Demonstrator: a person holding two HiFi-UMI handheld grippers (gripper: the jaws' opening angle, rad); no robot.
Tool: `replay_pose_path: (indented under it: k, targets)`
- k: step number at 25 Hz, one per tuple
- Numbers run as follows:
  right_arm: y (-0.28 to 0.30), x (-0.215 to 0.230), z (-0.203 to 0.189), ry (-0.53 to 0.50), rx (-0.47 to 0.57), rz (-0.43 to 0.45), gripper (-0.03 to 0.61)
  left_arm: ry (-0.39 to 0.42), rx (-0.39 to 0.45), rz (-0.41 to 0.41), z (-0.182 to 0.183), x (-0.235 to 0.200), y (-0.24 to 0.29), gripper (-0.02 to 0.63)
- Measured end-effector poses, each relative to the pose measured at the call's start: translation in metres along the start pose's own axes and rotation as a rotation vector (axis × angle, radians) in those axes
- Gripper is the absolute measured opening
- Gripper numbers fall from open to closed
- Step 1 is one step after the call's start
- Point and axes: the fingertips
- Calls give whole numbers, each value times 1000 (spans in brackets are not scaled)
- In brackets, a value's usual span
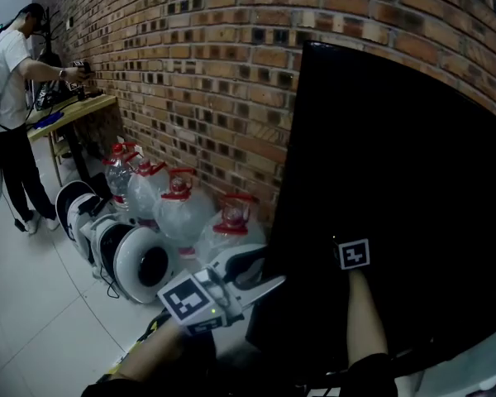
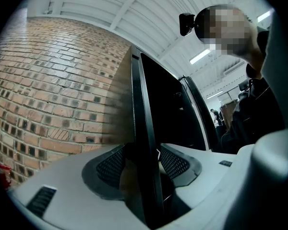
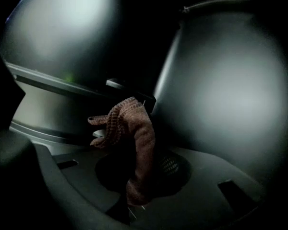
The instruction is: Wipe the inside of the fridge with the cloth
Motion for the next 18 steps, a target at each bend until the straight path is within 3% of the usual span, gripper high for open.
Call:
replay_pose_path:
  k: [8,15,18]
  targets:
    - [-42,-4,-7,11,32,7,74,-43,3,-13,0,-1,-1,232]
    - [-97,-67,-14,-70,88,295,74,-87,18,-26,-5,-4,0,232]
    - [-125,-107,-10,-190,117,406,74,-100,21,-25,-6,-4,0,232]
Point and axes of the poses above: the fingertips, and each gripper's own axes: y forward along the fingers, x to its right, z out of its top, and after that the axes turned 10 degrees about -y, right-handed
